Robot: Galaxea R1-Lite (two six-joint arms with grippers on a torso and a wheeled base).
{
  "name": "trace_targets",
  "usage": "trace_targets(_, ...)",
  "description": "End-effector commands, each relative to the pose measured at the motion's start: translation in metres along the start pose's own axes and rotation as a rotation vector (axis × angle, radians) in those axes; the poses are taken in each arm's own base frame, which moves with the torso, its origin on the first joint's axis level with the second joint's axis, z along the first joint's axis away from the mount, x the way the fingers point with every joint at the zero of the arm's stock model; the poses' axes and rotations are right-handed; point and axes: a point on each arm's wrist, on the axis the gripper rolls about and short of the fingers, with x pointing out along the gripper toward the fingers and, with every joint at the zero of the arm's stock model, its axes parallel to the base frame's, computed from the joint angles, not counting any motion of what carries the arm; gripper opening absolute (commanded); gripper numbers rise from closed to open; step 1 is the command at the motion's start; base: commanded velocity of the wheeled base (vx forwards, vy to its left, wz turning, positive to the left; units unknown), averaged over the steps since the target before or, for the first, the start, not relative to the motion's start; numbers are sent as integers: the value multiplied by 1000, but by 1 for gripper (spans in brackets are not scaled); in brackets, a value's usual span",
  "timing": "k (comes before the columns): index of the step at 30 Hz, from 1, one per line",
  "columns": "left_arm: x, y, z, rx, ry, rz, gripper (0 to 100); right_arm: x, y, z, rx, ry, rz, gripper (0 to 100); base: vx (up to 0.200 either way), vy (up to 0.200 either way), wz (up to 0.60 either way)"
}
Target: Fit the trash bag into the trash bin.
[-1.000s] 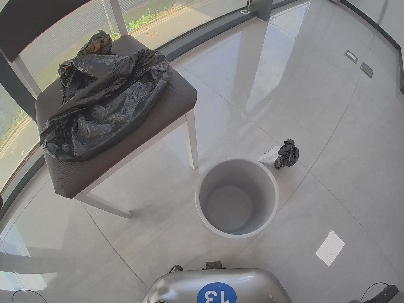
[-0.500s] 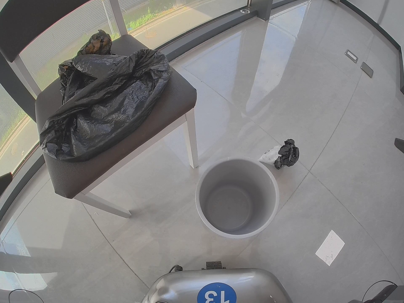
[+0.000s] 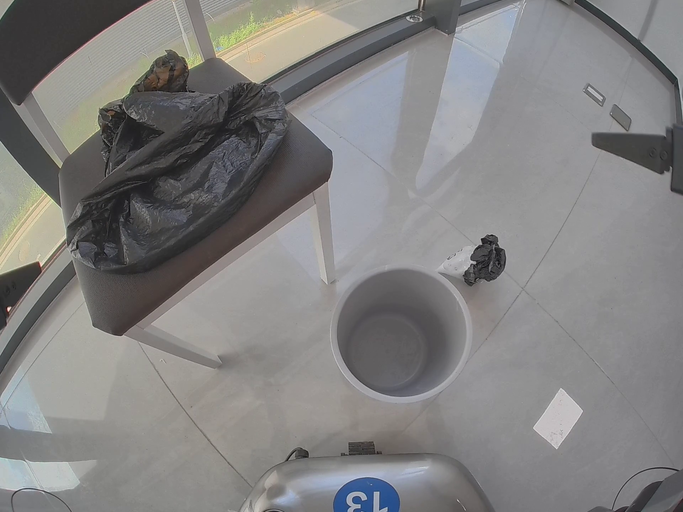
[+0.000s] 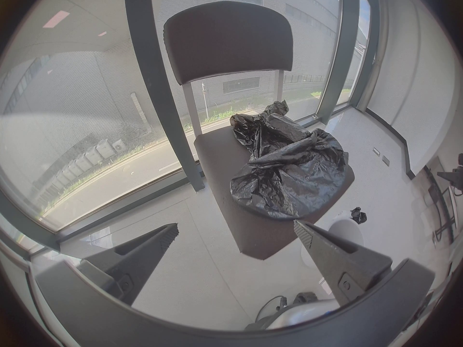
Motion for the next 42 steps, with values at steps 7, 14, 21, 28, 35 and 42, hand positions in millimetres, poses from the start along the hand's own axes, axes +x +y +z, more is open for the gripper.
trace_targets(7, 55, -4, 10, -29, 59, 34, 100, 49, 12, 18, -25, 18, 127, 100, 0, 0, 0)
trace_targets(14, 66, -10, 15, -9, 28, 31, 100, 41, 13, 18, -27, 7, 128, 100, 0, 0, 0)
trace_targets(21, 84, -12, 13, 14, 58, 112, 100, 38, 13, 22, -32, -17, 130, 100, 0, 0, 0)
trace_targets(28, 90, -12, 9, 69, 63, 117, 100, 39, 13, 23, -37, -40, 132, 100, 0, 0, 0)
trace_targets(35, 93, -12, 8, 69, 70, 116, 100, 39, 13, 21, -37, -35, 129, 100, 0, 0, 0)
trace_targets(42, 102, -10, 6, 62, 76, 131, 100, 40, 13, 20, -46, -33, 129, 100, 0, 0, 0)
